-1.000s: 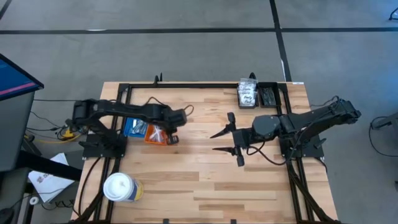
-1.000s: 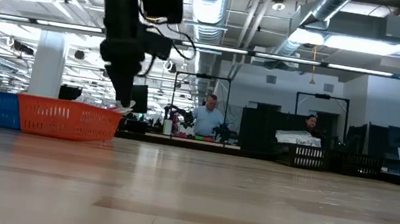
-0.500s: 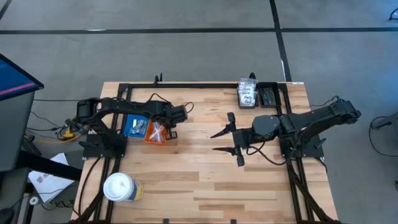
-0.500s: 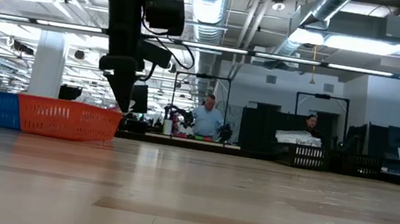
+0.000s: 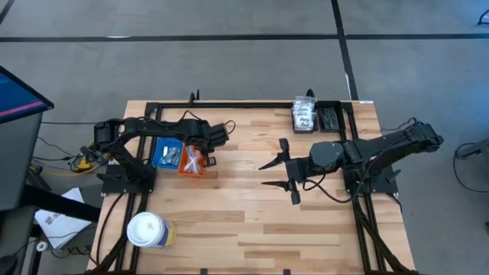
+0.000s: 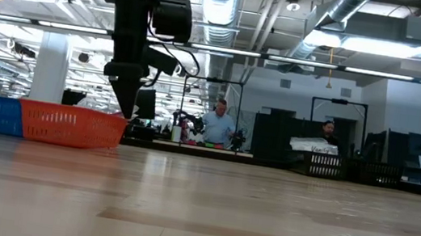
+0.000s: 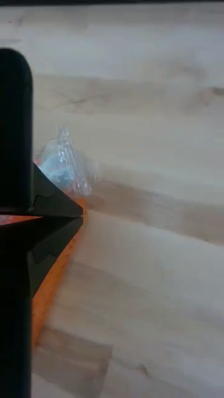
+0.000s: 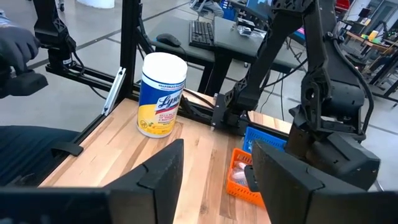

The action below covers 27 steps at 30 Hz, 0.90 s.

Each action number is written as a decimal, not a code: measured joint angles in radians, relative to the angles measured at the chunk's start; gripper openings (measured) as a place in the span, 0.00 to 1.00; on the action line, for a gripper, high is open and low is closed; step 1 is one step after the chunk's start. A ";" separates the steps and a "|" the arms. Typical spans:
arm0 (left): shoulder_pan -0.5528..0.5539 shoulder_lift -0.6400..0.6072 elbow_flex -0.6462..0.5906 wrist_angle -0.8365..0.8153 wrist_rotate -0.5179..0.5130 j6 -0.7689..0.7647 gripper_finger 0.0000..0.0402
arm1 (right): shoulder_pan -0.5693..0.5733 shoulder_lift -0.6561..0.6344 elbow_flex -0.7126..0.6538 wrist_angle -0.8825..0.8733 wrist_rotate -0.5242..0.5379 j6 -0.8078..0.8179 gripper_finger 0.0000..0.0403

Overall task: Pick & Place Travel size toiletries
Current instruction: Adjust the orange bin

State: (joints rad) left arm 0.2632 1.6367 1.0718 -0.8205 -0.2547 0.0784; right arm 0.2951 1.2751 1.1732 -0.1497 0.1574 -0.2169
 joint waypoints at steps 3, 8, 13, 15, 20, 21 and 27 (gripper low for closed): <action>-0.018 0.000 0.000 0.008 0.035 0.002 0.00 | 0.000 0.000 0.000 0.000 0.000 0.000 0.45; -0.033 0.000 0.000 0.008 0.041 0.023 0.00 | 0.000 0.000 0.000 0.000 0.000 0.000 0.45; -0.015 0.000 0.000 0.009 0.041 0.023 0.00 | 0.000 0.000 0.000 0.000 0.000 0.000 0.46; -0.009 0.000 0.000 0.010 0.042 0.023 0.00 | 0.000 0.000 0.000 0.000 0.000 0.000 0.46; -0.009 0.000 -0.001 0.010 0.052 0.029 0.00 | 0.000 0.000 0.000 0.000 0.000 0.000 0.45; -0.009 0.001 -0.002 0.010 0.057 0.031 0.00 | 0.000 0.000 0.000 0.000 0.000 0.000 0.45; -0.009 0.007 -0.027 0.017 0.064 0.039 0.00 | 0.000 0.000 0.000 -0.011 0.000 0.000 0.44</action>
State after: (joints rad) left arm 0.2539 1.6436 1.0452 -0.8036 -0.1910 0.1170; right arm 0.2951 1.2751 1.1732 -0.1609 0.1571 -0.2169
